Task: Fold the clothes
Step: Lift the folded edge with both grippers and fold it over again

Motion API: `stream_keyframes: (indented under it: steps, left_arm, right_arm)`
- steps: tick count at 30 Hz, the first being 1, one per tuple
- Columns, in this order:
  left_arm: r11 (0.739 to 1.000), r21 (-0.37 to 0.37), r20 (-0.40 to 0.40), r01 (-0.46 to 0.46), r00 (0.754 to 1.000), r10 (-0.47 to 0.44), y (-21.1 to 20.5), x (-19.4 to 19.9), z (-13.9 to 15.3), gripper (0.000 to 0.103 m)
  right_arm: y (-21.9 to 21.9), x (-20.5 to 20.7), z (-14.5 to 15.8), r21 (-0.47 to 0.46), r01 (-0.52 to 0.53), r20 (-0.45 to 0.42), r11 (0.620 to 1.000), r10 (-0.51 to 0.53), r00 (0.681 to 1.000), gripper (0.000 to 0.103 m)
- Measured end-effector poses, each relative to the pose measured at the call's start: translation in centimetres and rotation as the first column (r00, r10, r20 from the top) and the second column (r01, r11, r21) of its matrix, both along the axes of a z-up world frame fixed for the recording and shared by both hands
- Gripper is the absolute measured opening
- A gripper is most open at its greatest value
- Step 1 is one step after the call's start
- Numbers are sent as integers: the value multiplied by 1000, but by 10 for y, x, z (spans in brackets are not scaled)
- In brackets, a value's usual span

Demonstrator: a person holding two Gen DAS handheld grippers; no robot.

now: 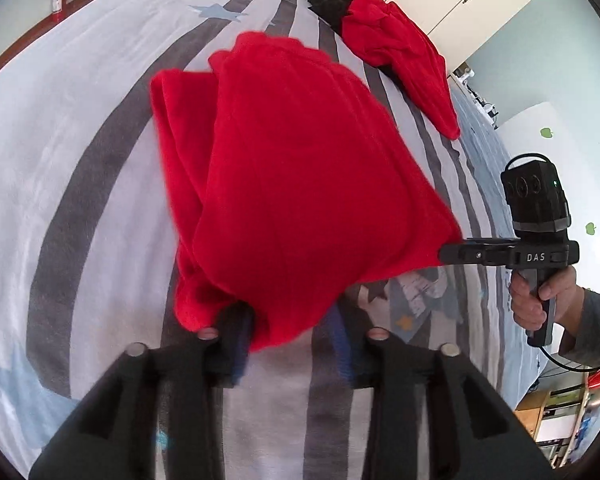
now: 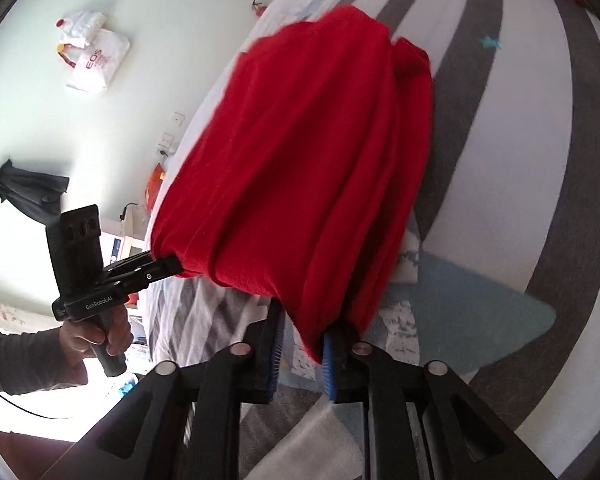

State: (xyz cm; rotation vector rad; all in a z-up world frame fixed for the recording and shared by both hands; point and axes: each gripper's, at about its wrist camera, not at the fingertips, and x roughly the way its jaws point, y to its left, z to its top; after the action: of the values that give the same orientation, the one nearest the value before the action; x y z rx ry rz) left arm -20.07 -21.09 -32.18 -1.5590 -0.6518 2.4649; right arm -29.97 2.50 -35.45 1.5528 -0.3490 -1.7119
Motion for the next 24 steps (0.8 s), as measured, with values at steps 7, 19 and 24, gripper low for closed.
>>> stream_keyframes:
  steps: [7,19,24]
  left_arm:
    - [988,131,15,-79,997,78,-16,5,14,56]
    - [989,146,33,-14,999,9,-12,-25,5,24]
    - [989,147,0,-17,1000,18,-8,0,26,18]
  right_arm:
    - [18,-22,1,-90,43,101,995,-34,994,46]
    - [-7,-20,-15,-62,-48,130,997,55,990,17]
    - [-6,-13,11,-57,-127,41,990,130,991,14]
